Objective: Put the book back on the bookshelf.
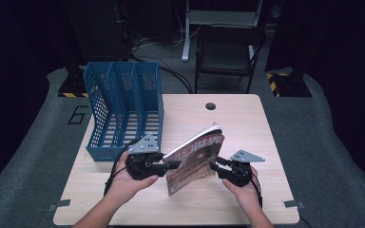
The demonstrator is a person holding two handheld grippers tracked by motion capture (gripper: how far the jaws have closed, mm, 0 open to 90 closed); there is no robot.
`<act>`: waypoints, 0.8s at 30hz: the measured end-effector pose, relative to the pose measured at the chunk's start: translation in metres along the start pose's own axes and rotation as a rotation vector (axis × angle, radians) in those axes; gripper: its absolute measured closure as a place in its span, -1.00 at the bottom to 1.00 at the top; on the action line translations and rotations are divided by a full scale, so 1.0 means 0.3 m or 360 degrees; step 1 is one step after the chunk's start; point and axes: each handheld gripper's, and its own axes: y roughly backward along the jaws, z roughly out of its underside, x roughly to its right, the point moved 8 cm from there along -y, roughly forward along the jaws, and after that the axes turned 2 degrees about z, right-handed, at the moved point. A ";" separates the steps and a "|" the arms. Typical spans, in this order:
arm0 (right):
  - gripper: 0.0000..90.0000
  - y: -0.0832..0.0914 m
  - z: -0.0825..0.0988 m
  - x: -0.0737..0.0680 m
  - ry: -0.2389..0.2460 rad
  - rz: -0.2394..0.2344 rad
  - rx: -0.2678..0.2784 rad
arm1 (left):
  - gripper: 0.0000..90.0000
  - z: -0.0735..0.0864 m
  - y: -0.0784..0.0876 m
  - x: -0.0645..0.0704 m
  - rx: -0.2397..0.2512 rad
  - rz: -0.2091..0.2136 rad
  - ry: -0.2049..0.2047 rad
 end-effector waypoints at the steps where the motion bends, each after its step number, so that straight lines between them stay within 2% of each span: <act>1: 0.33 0.000 0.002 0.001 -0.0006 0.0006 -0.0002 | 0.57 -0.005 0.001 0.003 -0.0012 0.0004 0.0016; 6: 0.33 0.001 0.003 0.001 -0.0005 -0.0001 0.0003 | 0.57 -0.031 -0.004 0.009 -0.0043 -0.0005 -0.0006; 9: 0.33 0.003 0.003 0.001 -0.0005 -0.0004 0.0001 | 0.57 -0.047 -0.010 0.010 -0.0088 -0.0013 -0.0021; 12: 0.33 0.004 0.002 0.000 -0.0009 -0.0010 0.0000 | 0.61 -0.058 -0.020 0.012 -0.0121 -0.0009 -0.0007; 13: 0.33 0.004 0.003 0.001 -0.0006 -0.0007 0.0000 | 0.63 -0.062 -0.020 0.007 -0.0136 -0.0020 -0.0025; 24: 0.32 0.002 0.004 0.002 -0.0005 -0.0007 -0.0004 | 0.65 -0.098 -0.036 0.001 -0.0195 -0.0024 0.0014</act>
